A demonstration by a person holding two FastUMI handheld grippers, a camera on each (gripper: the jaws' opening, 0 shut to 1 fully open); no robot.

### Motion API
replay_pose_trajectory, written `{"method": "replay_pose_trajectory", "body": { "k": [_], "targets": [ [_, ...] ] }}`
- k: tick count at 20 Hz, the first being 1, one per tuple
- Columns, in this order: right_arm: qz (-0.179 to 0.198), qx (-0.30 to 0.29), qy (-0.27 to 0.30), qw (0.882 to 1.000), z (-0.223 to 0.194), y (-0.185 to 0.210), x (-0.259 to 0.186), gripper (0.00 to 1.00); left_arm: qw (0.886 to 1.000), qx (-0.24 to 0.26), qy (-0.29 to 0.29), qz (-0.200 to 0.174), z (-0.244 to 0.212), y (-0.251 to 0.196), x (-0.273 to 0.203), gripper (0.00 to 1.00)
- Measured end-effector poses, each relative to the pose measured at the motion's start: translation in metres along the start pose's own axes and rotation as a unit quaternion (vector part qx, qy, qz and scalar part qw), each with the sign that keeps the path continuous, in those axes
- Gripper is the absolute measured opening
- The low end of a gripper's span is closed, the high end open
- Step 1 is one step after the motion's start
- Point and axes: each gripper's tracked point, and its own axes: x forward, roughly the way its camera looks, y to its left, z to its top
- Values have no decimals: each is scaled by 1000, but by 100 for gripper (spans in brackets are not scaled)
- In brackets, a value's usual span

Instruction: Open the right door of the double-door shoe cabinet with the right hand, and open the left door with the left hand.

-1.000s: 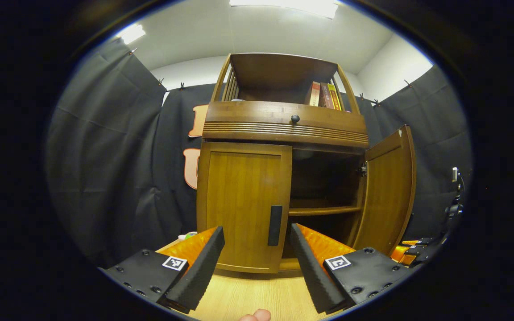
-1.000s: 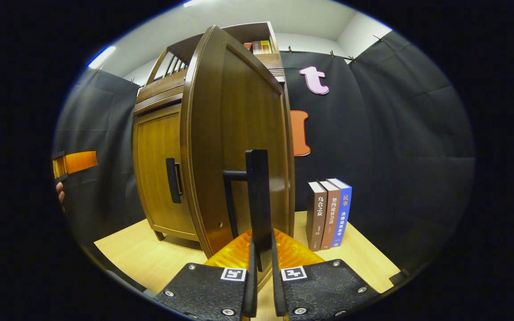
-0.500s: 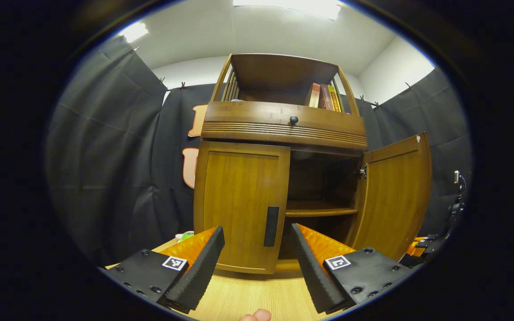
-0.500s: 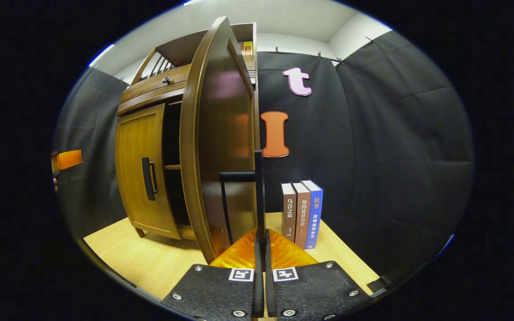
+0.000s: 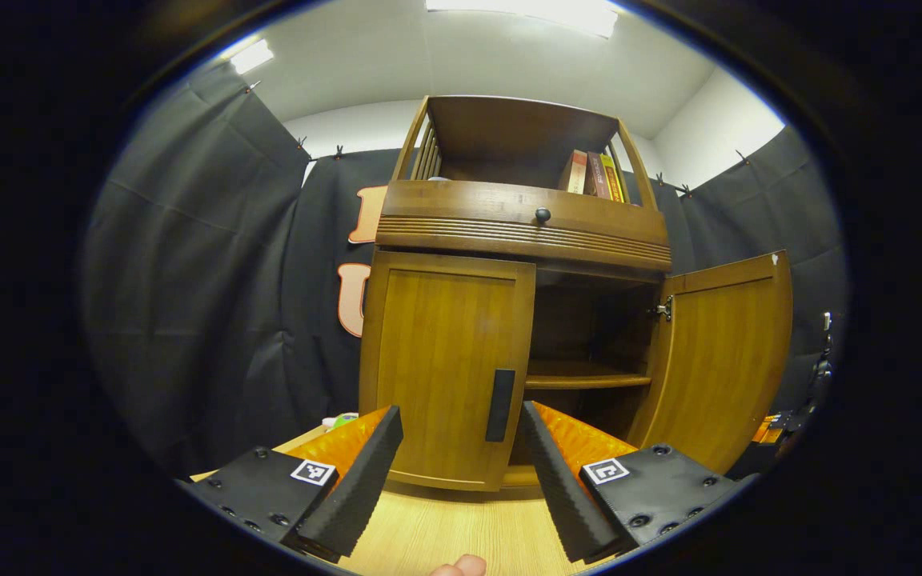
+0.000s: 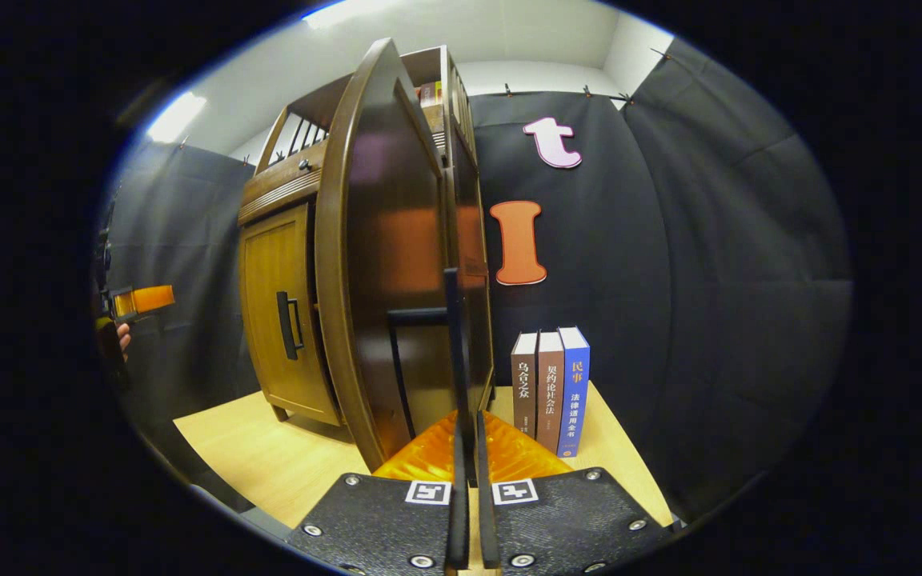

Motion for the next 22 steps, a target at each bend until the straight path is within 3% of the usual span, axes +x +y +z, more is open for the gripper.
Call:
{"method": "replay_pose_trajectory", "body": {
  "k": [3,4,5,10,17,22],
  "targets": [
    [-16,-15,-3,1000,1,3,-9,6,1000,3,3,7,-1,4,0,95],
    [-26,-21,-3,999,1,-1,-19,15,1000,4,5,7,-2,4,-1,95],
    [-36,-18,3,999,-2,-1,-31,6,1000,4,6,8,-3,4,-1,95],
    [-82,-27,0,996,17,29,-80,5,1000,12,19,-12,-8,-1,1,95],
    [-54,-9,-47,997,49,121,-72,7,997,3,10,-79,-9,-28,19,95],
    [-53,-15,-25,998,32,135,-60,63,994,28,22,-107,-18,-31,23,95]
  ]
}}
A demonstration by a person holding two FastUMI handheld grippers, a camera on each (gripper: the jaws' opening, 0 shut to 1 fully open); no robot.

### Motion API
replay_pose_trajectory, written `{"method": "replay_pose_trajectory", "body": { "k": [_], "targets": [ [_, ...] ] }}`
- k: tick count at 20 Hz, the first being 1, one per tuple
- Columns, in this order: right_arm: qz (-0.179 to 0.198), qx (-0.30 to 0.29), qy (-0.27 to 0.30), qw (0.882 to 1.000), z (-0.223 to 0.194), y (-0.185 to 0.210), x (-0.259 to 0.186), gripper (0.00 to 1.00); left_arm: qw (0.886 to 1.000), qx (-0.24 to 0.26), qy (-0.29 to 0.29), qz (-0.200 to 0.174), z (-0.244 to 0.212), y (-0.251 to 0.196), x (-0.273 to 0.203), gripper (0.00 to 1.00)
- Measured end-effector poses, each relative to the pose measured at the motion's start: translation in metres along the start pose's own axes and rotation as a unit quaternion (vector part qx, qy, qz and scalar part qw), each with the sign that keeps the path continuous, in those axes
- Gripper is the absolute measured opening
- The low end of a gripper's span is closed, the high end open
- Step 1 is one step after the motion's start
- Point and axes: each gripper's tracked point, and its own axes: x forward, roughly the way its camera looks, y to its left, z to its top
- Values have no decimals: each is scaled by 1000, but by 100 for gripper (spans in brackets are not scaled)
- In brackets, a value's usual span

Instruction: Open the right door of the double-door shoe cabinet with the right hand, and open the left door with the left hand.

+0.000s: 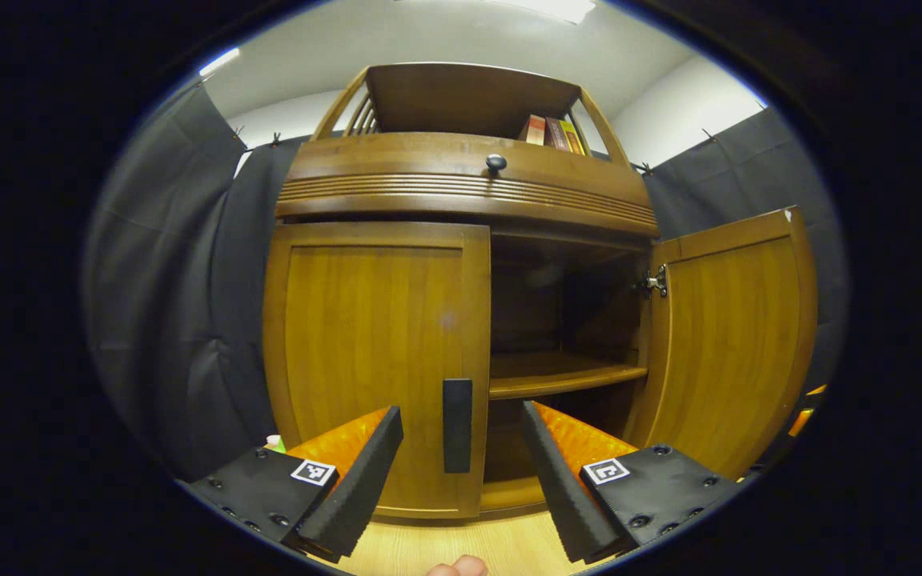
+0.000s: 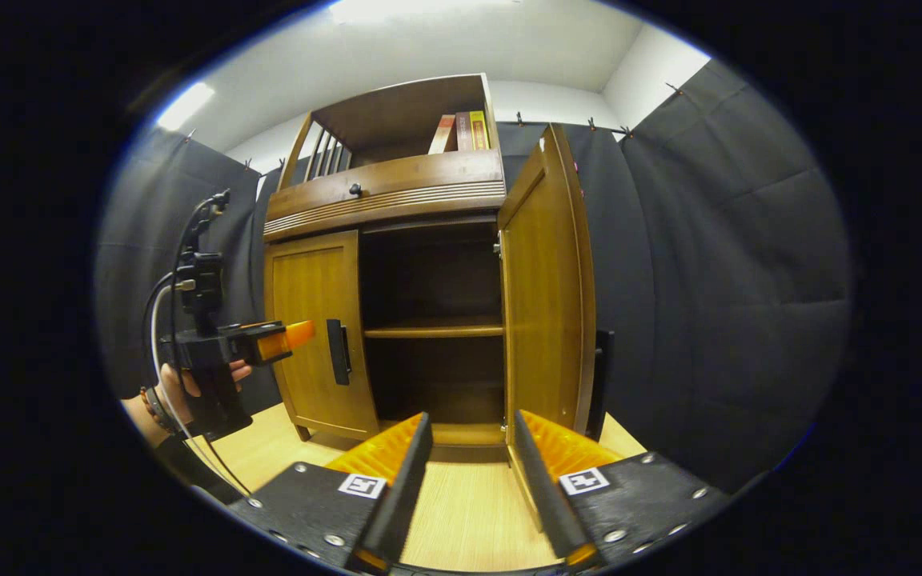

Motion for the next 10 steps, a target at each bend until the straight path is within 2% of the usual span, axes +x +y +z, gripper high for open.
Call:
{"method": "replay_pose_trajectory", "body": {
  "k": [2,6,7,8,9,10],
  "targets": [
    [-8,14,0,1000,-2,-3,-1,86,1000,-1,6,-3,-3,0,2,95],
    [-2,45,-7,999,9,0,-9,88,1000,10,9,20,-6,7,9,97],
    [-1,48,-9,999,10,0,-12,88,1000,10,18,20,-9,6,10,94],
    [-1,46,-11,999,10,0,-13,99,999,11,29,22,-12,8,7,95],
    [-3,37,-13,999,9,-1,-15,99,999,8,35,25,-14,10,4,95],
    [-10,24,-11,1000,7,-5,-17,88,999,4,39,27,-17,10,3,95]
  ]
}}
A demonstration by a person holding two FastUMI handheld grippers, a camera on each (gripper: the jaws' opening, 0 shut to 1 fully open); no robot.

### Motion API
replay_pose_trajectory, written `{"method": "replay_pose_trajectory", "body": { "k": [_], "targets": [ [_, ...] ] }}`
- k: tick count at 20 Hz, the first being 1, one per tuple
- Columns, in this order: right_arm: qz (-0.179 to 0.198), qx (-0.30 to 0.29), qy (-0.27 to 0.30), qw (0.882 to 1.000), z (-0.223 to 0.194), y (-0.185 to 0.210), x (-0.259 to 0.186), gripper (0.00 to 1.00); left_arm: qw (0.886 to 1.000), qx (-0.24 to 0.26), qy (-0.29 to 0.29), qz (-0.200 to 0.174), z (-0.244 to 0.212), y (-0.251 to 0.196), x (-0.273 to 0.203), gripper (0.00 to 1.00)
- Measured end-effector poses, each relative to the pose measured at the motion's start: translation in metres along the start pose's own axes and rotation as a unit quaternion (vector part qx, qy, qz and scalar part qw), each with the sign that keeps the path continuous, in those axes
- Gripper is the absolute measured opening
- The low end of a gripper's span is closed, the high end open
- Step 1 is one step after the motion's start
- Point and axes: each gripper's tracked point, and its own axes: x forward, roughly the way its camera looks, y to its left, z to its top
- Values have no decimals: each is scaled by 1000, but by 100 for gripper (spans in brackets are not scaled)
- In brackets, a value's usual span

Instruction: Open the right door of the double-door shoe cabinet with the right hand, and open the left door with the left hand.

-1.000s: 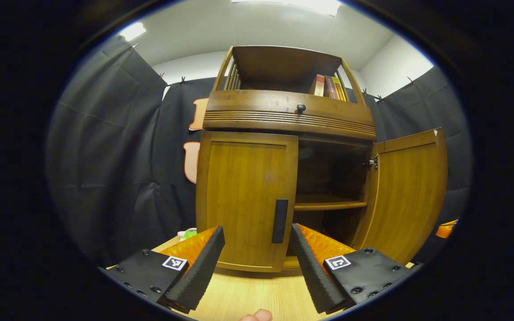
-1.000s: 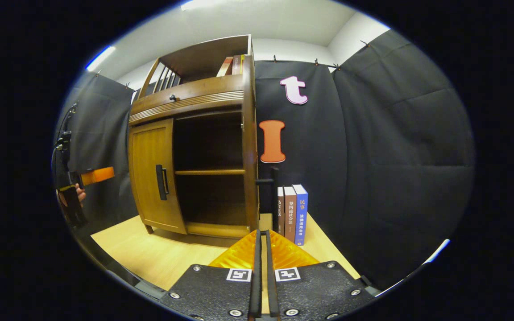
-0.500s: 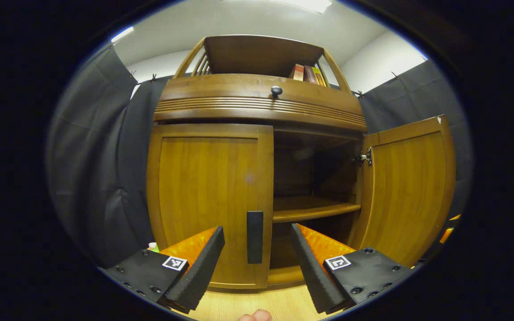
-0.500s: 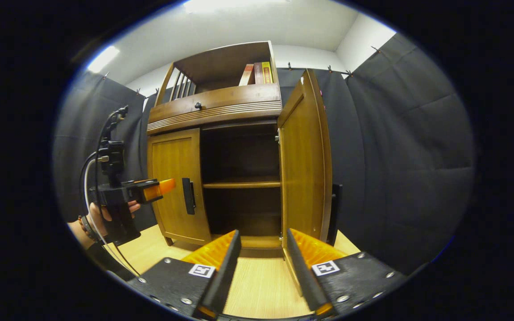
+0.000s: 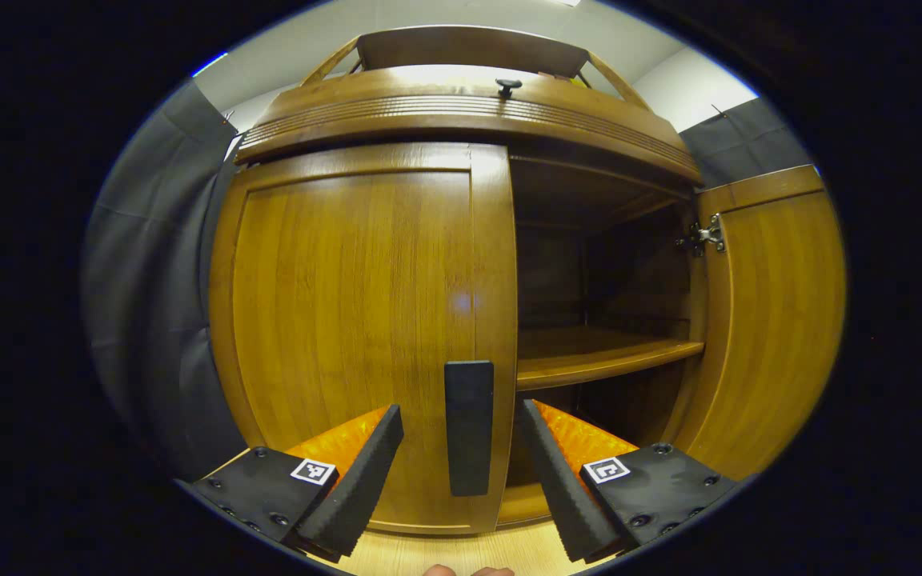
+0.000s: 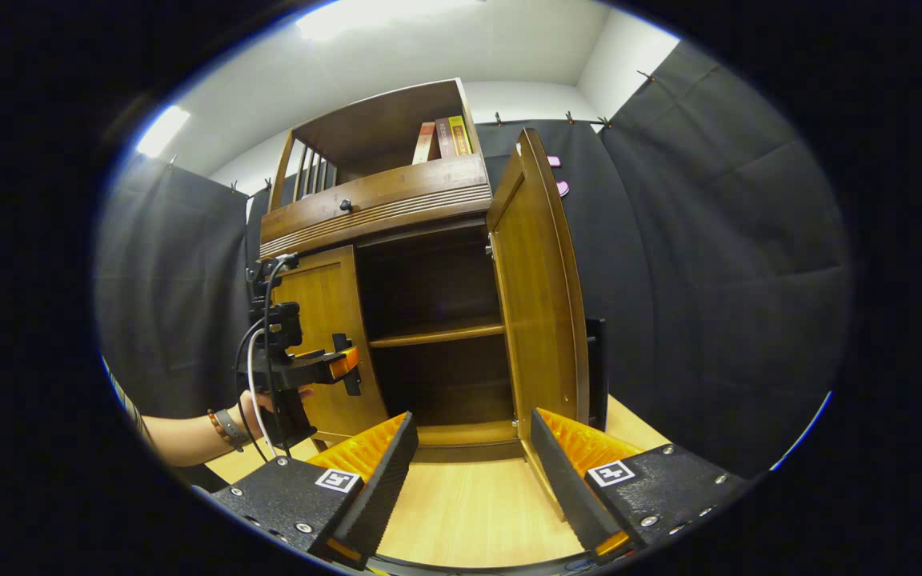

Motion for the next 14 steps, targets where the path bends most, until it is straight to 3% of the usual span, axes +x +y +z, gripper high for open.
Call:
{"method": "replay_pose_trajectory", "body": {
  "k": [2,3,4,5,10,11,12,13,14],
  "targets": [
    [-11,-20,3,1000,-2,-7,-4,88,1000,-3,2,10,-1,0,4,95],
    [-14,-25,4,1000,-2,-7,-7,99,1000,-3,1,11,1,-1,4,95],
    [-14,-27,6,1000,-3,-8,-9,99,1000,-1,1,11,0,-1,4,95],
    [-16,-27,9,999,-6,-10,-9,88,1000,1,1,8,1,-2,3,95],
    [-21,-31,14,999,-8,-11,-3,88,1000,-1,2,3,3,-1,3,93],
    [-20,-32,15,999,-9,-11,-2,99,1000,6,6,0,4,-1,5,92],
    [-18,-32,17,999,-9,-8,0,99,1000,12,5,-5,5,-2,3,91],
    [-14,-34,19,999,-10,-6,2,88,1000,17,4,-8,4,-2,3,83],
    [-11,-40,21,999,-10,-4,3,88,1000,18,2,-14,3,-2,4,74]
  ]
}}
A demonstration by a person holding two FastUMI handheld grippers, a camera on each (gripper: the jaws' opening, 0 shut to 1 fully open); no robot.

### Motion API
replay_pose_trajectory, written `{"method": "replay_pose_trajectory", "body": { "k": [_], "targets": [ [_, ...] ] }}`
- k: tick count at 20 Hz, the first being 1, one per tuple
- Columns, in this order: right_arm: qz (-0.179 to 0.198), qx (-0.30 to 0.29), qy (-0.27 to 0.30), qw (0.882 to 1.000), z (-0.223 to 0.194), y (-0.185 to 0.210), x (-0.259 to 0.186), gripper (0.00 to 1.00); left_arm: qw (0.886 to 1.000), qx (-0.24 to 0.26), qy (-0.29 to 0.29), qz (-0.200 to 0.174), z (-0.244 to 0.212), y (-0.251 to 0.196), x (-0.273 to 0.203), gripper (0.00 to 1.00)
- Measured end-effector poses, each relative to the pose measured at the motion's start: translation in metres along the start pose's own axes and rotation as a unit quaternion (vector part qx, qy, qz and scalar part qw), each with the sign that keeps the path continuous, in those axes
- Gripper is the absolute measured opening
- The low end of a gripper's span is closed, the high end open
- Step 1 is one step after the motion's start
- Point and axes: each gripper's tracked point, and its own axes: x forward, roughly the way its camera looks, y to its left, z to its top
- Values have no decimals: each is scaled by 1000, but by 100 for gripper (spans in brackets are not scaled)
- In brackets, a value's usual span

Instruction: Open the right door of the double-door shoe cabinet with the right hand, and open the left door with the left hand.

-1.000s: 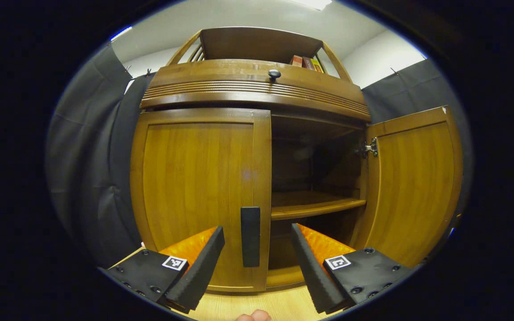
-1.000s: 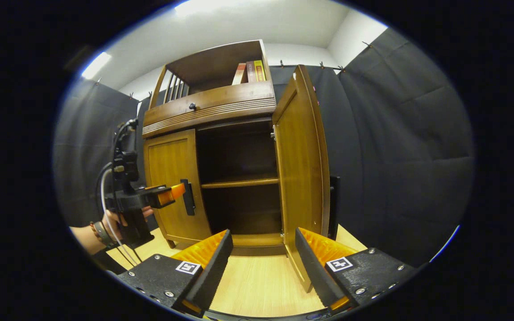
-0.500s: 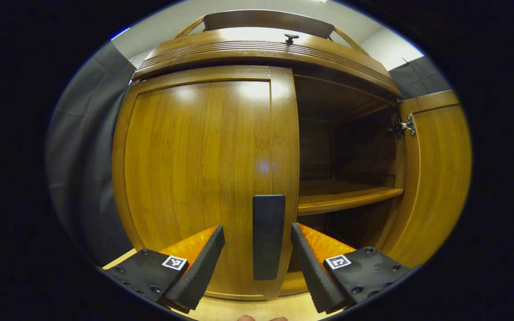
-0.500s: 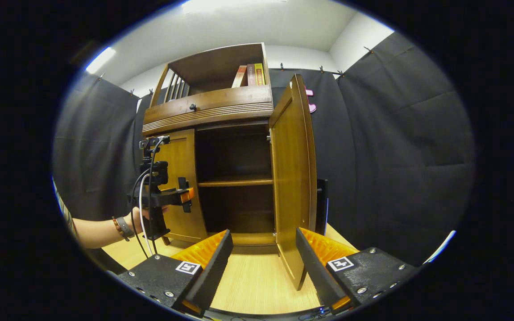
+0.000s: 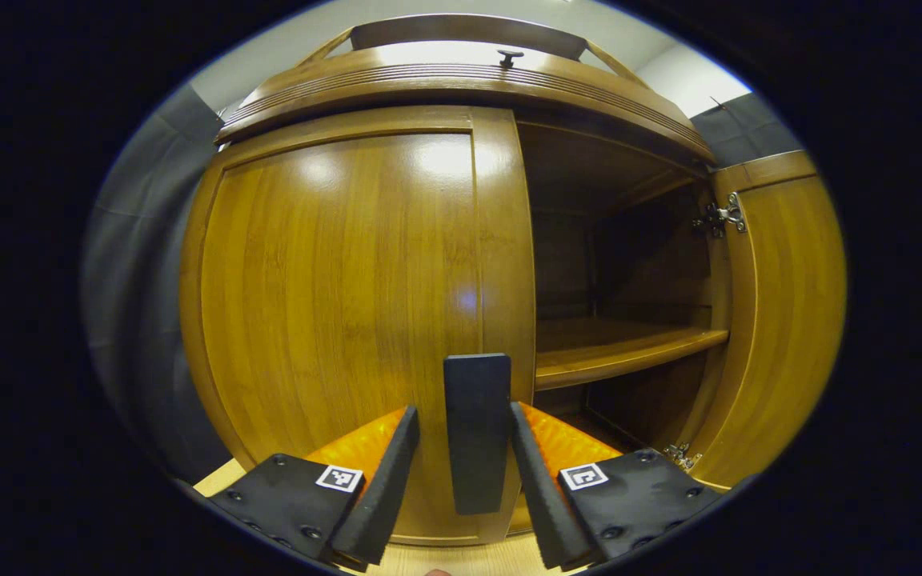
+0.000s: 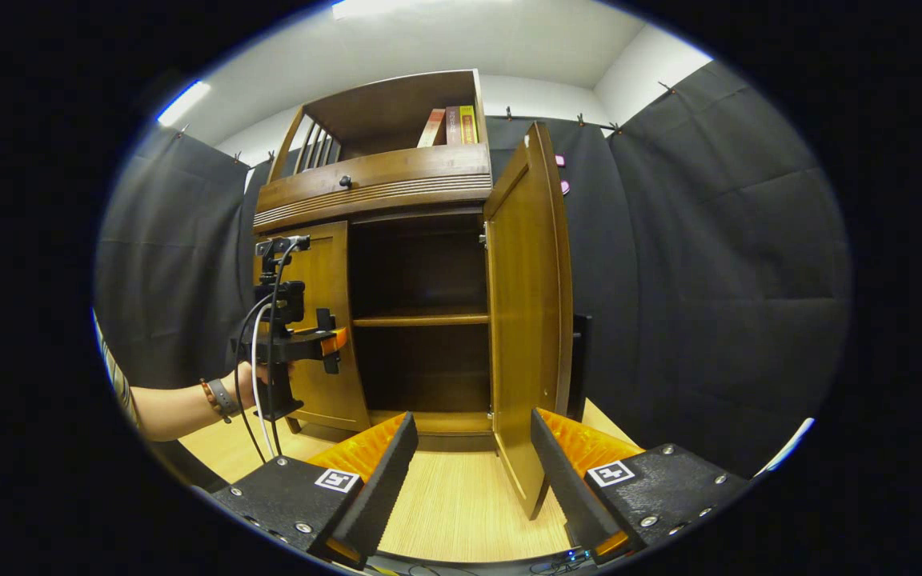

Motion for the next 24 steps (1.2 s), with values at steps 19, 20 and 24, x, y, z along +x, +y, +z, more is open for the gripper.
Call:
{"method": "replay_pose_trajectory", "body": {
  "k": [19,20,24],
  "targets": [
    [34,-23,24,999,-15,50,18,88,999,-11,29,12,5,17,-106,34],
    [36,-19,24,999,-15,52,19,88,999,-14,27,12,6,20,-115,34],
    [40,-12,21,999,-15,57,25,88,1000,-11,19,9,7,39,-152,34]
  ]
}}
